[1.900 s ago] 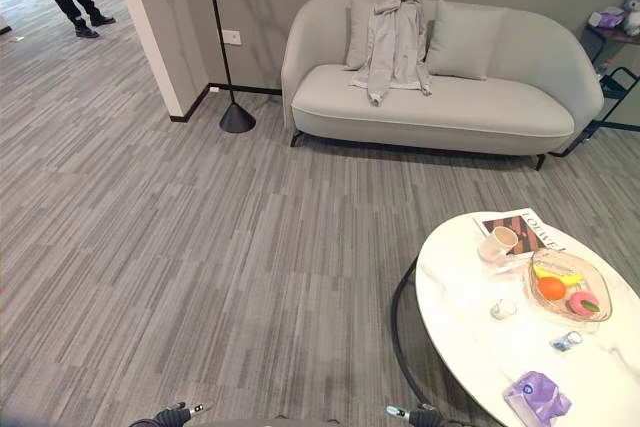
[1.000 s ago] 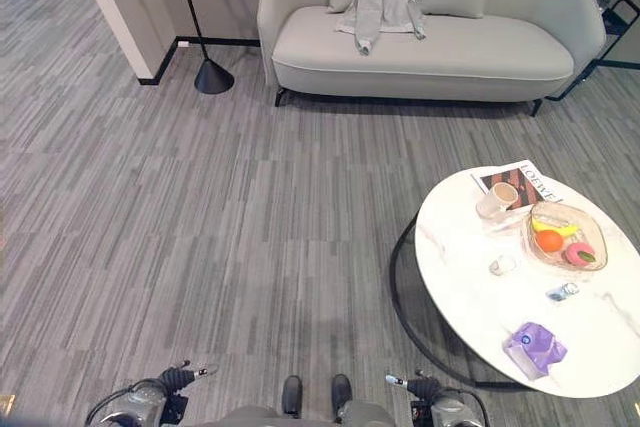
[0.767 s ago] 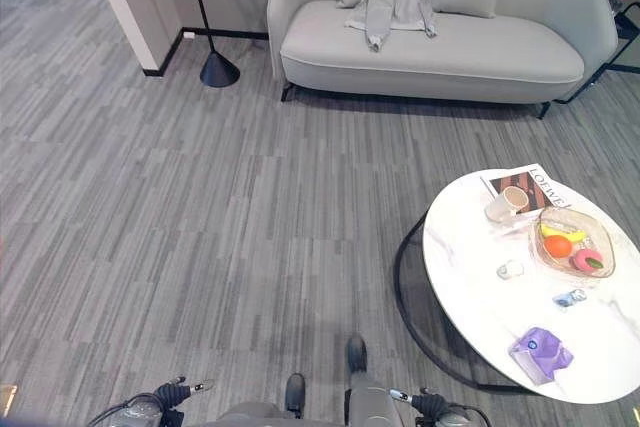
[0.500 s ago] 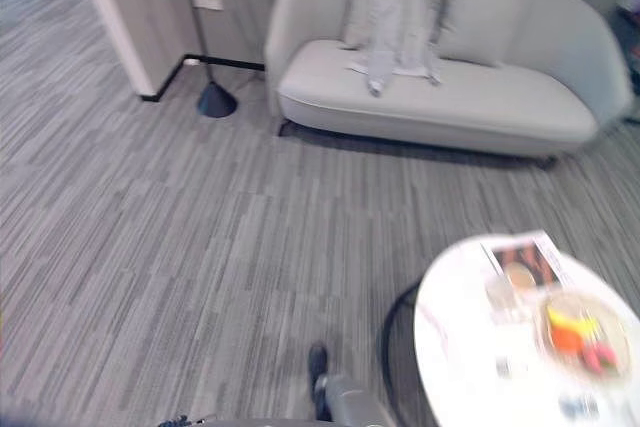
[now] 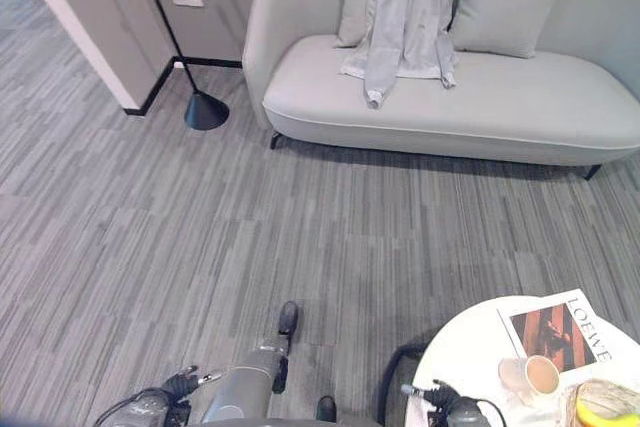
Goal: Hang the clothes on the sofa on the clothes rack.
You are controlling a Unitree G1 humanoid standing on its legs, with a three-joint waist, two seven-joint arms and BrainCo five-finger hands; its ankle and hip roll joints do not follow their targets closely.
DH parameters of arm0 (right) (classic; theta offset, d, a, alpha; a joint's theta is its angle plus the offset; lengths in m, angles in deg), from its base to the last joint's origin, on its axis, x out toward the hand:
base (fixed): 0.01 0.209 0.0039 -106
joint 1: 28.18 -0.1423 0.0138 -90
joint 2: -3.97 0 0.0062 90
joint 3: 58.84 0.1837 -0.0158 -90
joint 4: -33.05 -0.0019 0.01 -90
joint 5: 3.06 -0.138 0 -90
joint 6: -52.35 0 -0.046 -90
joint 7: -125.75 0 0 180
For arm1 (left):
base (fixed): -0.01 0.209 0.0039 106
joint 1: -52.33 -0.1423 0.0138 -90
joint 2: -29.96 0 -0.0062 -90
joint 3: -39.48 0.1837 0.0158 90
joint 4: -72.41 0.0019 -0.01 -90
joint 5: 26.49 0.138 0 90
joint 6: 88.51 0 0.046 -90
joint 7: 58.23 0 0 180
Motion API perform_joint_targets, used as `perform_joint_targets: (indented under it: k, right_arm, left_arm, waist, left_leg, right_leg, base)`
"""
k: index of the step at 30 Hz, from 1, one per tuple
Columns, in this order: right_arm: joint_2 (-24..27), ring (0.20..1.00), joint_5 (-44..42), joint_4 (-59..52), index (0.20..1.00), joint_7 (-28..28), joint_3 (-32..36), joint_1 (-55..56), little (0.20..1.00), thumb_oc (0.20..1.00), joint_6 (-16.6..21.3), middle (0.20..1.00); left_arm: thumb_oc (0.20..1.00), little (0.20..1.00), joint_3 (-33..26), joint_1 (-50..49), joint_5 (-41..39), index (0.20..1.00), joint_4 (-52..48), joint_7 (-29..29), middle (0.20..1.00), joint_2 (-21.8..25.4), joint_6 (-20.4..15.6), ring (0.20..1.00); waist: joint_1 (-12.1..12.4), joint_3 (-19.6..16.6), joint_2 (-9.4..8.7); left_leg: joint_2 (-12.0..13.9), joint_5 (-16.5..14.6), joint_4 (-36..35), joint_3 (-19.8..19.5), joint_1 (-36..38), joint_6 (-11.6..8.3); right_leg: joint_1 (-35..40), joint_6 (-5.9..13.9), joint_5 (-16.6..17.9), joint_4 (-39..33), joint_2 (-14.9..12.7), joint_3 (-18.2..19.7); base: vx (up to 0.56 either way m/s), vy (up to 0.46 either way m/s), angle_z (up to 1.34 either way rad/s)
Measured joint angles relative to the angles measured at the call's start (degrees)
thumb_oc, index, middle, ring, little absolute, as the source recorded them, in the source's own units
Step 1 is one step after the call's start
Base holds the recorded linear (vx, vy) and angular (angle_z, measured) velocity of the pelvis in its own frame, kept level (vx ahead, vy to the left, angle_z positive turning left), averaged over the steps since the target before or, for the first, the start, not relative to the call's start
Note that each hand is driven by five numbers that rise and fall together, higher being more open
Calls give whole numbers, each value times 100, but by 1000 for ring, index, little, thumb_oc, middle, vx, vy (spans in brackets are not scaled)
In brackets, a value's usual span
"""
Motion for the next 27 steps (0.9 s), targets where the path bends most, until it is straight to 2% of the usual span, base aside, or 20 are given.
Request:
perform_joint_targets:
  k: [1, 2, 3, 5, 7, 8, 9, 12, 15, 16, 17, 18, 19, 20, 21, 23, 24, 25, 26, 27]
  right_arm:
    - [5, 1000, 0, -73, 1000, -5, -2, -27, 1000, 1000, 32, 1000]
    - [12, 1000, 3, -118, 1000, -13, 11, 114, 1000, 1000, 88, 1000]
    - [-157, 1000, 4, -112, 1000, -27, -7, 128, 1000, 1000, 101, 1000]
    - [-411, 1000, 5, -113, 1000, -68, 15, 210, 1000, 1000, 169, 1000]
    - [-448, 1000, 7, -110, 1000, -62, 14, 244, 1000, 1000, 186, 1000]
    - [-426, 1000, 11, -107, 1000, -62, 17, 242, 1000, 1000, 121, 1000]
    - [-406, 1000, 11, -115, 1000, -61, 32, 277, 1000, 1000, 91, 1000]
    - [-438, 1000, 11, -160, 1000, -78, -13, 290, 1000, 1000, 53, 1000]
    - [-435, 1000, 48, -307, 1000, -113, -179, 230, 1000, 1000, 50, 1000]
    - [-420, 1000, 74, -322, 1000, -110, -175, 230, 1000, 1000, 53, 1000]
    - [-386, 1000, 83, -322, 1000, -113, -171, 190, 1000, 1000, 54, 1000]
    - [-395, 1000, 94, -316, 1000, -108, -186, 159, 1000, 1000, 46, 1000]
    - [-506, 1000, 121, -246, 1000, -117, -155, 130, 1000, 1000, 47, 1000]
    - [-499, 1000, 121, -165, 1000, -126, -137, 93, 1000, 1000, 50, 1000]
    - [-483, 1000, 123, -227, 1000, -100, -138, 39, 1000, 1000, 57, 1000]
    - [-442, 1000, 124, -225, 1000, -110, -153, 166, 1000, 1000, 46, 1000]
    - [-331, 1000, 124, -271, 1000, -106, -150, 247, 1000, 1000, 53, 1000]
    - [-273, 1000, 124, -352, 1000, -107, -169, 270, 1000, 1000, 42, 1000]
    - [-173, 1000, 122, -674, 1000, -115, -263, 425, 1000, 1000, 27, 1000]
    - [-146, 1000, 52, -806, 1000, -100, -284, 414, 1000, 1000, 70, 1000]
  left_arm:
    - [1000, 1000, -22, -147, 0, 1000, -15, -7, 1000, -27, 19, 1000]
    - [1000, 1000, -8, -431, 2, 1000, -22, 22, 1000, -86, 9, 1000]
    - [1000, 1000, -37, -574, 7, 1000, 202, 20, 1000, -18, 24, 1000]
    - [1000, 1000, -157, -877, 7, 1000, 214, -18, 1000, 45, -2, 1000]
    - [1000, 1000, -26, -608, 17, 1000, 191, -13, 1000, 42, -21, 1000]
    - [1000, 1000, 73, -425, 18, 1000, 194, -20, 1000, 34, -20, 1000]
    - [1000, 1000, 115, -289, 18, 1000, 184, -25, 1000, 14, -24, 1000]
    - [1000, 1000, 264, -156, 18, 1000, 131, -88, 1000, 45, -99, 1000]
    - [1000, 1000, 285, -232, 18, 1000, 77, -143, 1000, 112, -97, 1000]
    - [1000, 1000, 287, -248, 18, 1000, 75, -147, 1000, 113, -84, 1000]
    - [1000, 1000, 324, -299, 18, 1000, 78, -152, 1000, 90, -69, 1000]
    - [1000, 1000, 404, -292, 19, 1000, 74, -158, 1000, 104, -64, 1000]
    - [1000, 1000, 505, -269, 21, 1000, 13, -143, 1000, 265, -79, 1000]
    - [1000, 1000, 502, -350, 27, 1000, 7, -145, 1000, 375, -62, 1000]
    - [1000, 1000, 412, -383, 57, 1000, 38, -182, 1000, 395, 19, 1000]
    - [1000, 1000, 260, -468, 55, 1000, 35, -173, 1000, 376, 46, 1000]
    - [1000, 1000, 238, -383, 55, 1000, 19, -186, 1000, 335, 28, 1000]
    - [1000, 1000, 213, -311, 55, 1000, 20, -185, 1000, 308, 22, 1000]
    - [1000, 1000, 205, -179, 50, 1000, 70, -187, 1000, 221, 2, 1000]
    - [1000, 1000, 261, 42, 48, 1000, 142, -176, 1000, 197, -25, 1000]
  waist:
    - [47, -17, 149]
    - [108, -174, 445]
    - [120, -272, 306]
    - [86, -877, 9]
    - [64, -1072, -180]
    - [57, -1086, -183]
    - [42, -1088, -88]
    - [7, -1102, 141]
    - [53, -1068, 328]
    - [55, -1047, 445]
    - [81, -1017, 530]
    - [107, -903, 522]
    - [42, -789, 60]
    - [66, -779, 96]
    - [77, -679, 83]
    - [93, -694, 169]
    - [4, -672, 289]
    - [-123, -613, 358]
    - [-326, -448, 541]
    - [-718, -80, 546]
  left_leg:
    - [37, 228, 311, 159, 234, 391]
    - [247, 298, 200, 29, 889, 713]
    - [226, 822, 108, 11, 1296, 853]
    - [126, 787, 158, 157, 1326, 800]
    - [-91, 724, 59, 98, 1385, 832]
    - [-164, 699, 43, 71, 1436, 959]
    - [-218, 669, 39, 81, 1520, 988]
    - [-362, 424, 72, -47, 1885, 746]
    - [-373, 123, 92, -25, 2192, 798]
    - [-328, 29, 111, -54, 2220, 655]
    - [-231, -111, 182, -29, 2250, 315]
    - [-179, -350, 662, -34, 2083, -825]
    - [-421, -714, 1636, -128, 1559, -66]
    - [104, -994, 1995, -186, 1360, 725]
    - [76, -1101, 1941, -116, 1508, 717]
    - [104, -927, 1318, -14, 2013, 585]
    - [110, -821, 944, -31, 2221, 619]
    - [140, -739, 759, -32, 2350, 723]
    - [225, -817, 808, -17, 2416, 1178]
    - [181, -856, 814, -201, 2648, 1045]
  right_leg:
    - [275, 54, -33, 215, 168, 57]
    - [562, 134, -49, 555, 426, 187]
    - [838, 236, -37, 785, 374, 342]
    - [454, 256, -71, 1480, 221, 386]
    - [31, 234, -369, 1779, -30, 98]
    - [-179, 246, -372, 1882, -160, 23]
    - [-364, 275, -378, 2100, -313, -30]
    - [-815, 447, -286, 2544, -618, -22]
    - [-1518, 498, -172, 3518, -591, 103]
    - [-1640, 454, -132, 3478, -483, 104]
    - [-1690, 371, -34, 3395, -292, 101]
    - [-1678, 183, 202, 3195, -179, 173]
    - [-1783, 27, 497, 2948, -738, 159]
    - [-1872, 344, 450, 2678, -991, 194]
    - [-1764, 543, 481, 2416, -1140, 293]
    - [-1577, 562, 557, 1589, -1134, 145]
    - [-1600, 609, 685, 379, -944, -4]
    - [-1791, 565, 905, -118, -692, -73]
    - [-2424, 501, 1427, -125, -332, -218]
    - [-3423, 674, 1612, -120, -29, -189]
  base:
    - [339, 291, -65]
    - [516, 446, -71]
    - [289, 254, -82]
    - [125, 118, -64]
    - [200, 257, -11]
    - [239, 339, 18]
    - [109, 162, 18]
    - [165, 241, 16]
    - [81, 90, -1]
    - [157, 98, 0]
    - [149, 39, 6]
    - [150, 39, 9]
    - [120, -5, -4]
    - [147, -7, -25]
    - [242, -6, -44]
    - [236, 4, -45]
    - [302, 4, -40]
    - [241, 2, -35]
    - [303, -50, 6]
    - [328, -177, 81]
